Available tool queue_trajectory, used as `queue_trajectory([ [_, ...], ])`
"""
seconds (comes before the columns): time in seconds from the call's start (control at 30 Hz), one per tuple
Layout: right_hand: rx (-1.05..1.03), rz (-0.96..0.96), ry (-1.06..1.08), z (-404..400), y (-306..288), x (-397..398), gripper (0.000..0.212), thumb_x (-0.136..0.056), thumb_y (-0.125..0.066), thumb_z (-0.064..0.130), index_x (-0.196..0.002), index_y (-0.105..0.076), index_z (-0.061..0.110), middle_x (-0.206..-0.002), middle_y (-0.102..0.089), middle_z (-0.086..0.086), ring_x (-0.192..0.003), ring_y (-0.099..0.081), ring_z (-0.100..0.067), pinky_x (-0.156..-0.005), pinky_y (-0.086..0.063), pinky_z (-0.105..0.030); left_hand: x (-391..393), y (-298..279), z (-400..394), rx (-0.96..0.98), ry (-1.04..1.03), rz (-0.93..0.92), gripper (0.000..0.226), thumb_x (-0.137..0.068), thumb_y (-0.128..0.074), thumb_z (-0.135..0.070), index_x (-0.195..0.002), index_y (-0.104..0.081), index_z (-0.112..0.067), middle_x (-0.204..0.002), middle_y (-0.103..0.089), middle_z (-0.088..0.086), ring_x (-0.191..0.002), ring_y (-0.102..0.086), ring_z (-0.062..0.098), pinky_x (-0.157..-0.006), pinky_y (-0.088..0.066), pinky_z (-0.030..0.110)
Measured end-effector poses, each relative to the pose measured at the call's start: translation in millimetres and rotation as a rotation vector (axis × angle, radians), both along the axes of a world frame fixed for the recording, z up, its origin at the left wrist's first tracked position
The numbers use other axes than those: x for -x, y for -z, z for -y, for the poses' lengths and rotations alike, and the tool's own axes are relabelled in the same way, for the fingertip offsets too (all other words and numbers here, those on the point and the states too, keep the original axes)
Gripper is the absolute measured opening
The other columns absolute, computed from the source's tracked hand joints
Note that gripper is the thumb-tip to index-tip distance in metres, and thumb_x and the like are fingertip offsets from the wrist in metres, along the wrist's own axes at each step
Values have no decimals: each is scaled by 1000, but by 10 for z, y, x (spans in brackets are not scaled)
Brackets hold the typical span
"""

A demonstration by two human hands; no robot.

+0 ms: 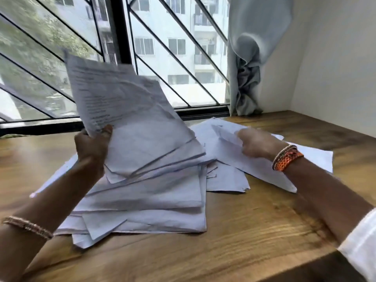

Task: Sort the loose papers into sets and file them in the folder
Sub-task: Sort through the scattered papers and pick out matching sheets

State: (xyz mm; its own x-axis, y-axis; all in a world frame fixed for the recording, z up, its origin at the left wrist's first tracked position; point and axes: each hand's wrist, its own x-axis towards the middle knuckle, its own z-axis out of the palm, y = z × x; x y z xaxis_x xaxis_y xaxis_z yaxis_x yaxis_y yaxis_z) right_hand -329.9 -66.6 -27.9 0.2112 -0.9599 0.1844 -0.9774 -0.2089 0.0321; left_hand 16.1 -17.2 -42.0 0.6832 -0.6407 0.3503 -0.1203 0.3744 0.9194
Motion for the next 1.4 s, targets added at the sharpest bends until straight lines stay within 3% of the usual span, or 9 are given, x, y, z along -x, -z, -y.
queue_trajectory([
  [0.1, 90, 474, -158, -80, -429, 23, 17, -88, -53, 1, -99, -62, 11, -103, -66, -13, -96, -62, -30, -72, -46, -29, 59, 217, 2, -155, 1, 86, 17, -86, -68, -20, -100, -65, -12, -103, -66, 13, -90, -61, 24, -82, -55, 36],
  [0.2, -337, 1500, -568, -262, -814, -43, 19, -85, -57, -2, -98, -69, 4, -85, -72, -6, -73, -69, -20, -67, -57, -28, 6, 282, -5, -262, 15, 65, 23, -86, -68, -22, -103, -65, -7, -105, -67, 15, -94, -63, 31, -89, -51, 45],
  [0.27, -468, 1760, -747, -246, -873, -142, 21, -83, -56, 5, -99, -70, 3, -87, -73, -7, -72, -70, -19, -70, -59, -28, 22, 284, -33, -259, 47, 34, 26, -88, -67, -17, -107, -63, 1, -104, -64, 14, -89, -59, 27, -78, -49, 36],
  [0.6, -518, 1493, -254, 444, 84, -496, 25, -81, -66, -3, -106, -65, 0, -85, -73, -9, -67, -69, -19, -62, -58, -27, 81, 236, -129, -209, 149, -18, 15, -89, -65, -14, -92, -61, 0, -89, -62, 14, -82, -57, 26, -74, -44, 32],
  [0.77, -402, 1213, -169, 381, 145, -447, 63, -82, -74, 24, -136, -45, 11, -129, -51, -2, -111, -54, -18, -92, -45, -31, 115, 243, -136, -207, 182, 35, 13, -90, -63, -15, -94, -61, -3, -76, -61, 4, -68, -56, 19, -57, -47, 25],
  [0.87, -281, 1154, -319, 298, 158, -500, 91, -82, -74, 13, -152, -17, 25, -127, -45, 6, -107, -51, -8, -79, -44, -10, 137, 229, -155, -217, 192, 59, 8, -90, -63, -16, -88, -62, -8, -75, -60, 0, -58, -60, 11, -45, -49, 13],
  [1.03, -227, 1136, -508, 232, 193, -578, 78, -77, -72, -6, -141, -43, 26, -136, -47, 10, -103, -49, 17, -86, -34, 4, 123, 239, -170, -222, 174, 67, 16, -92, -60, -20, -78, -61, -13, -73, -60, 1, -46, -59, -1, -42, -46, 11],
  [1.2, -219, 1221, -521, 292, 230, -520, 93, -77, -70, -9, -145, -29, 38, -125, -60, 7, -102, -62, 4, -88, -52, -21, 159, 213, -205, -200, 187, 31, 14, -93, -58, -22, -85, -62, -11, -69, -63, -1, -46, -60, 0, -41, -46, 12],
  [1.4, -223, 1343, -509, 361, 277, -533, 103, -78, -70, -9, -152, -11, 32, -120, -64, 2, -96, -67, -6, -75, -54, -20, 166, 203, -221, -129, 211, 9, 14, -93, -57, -20, -90, -61, -6, -52, -65, -12, -45, -60, -1, -42, -48, 14],
])
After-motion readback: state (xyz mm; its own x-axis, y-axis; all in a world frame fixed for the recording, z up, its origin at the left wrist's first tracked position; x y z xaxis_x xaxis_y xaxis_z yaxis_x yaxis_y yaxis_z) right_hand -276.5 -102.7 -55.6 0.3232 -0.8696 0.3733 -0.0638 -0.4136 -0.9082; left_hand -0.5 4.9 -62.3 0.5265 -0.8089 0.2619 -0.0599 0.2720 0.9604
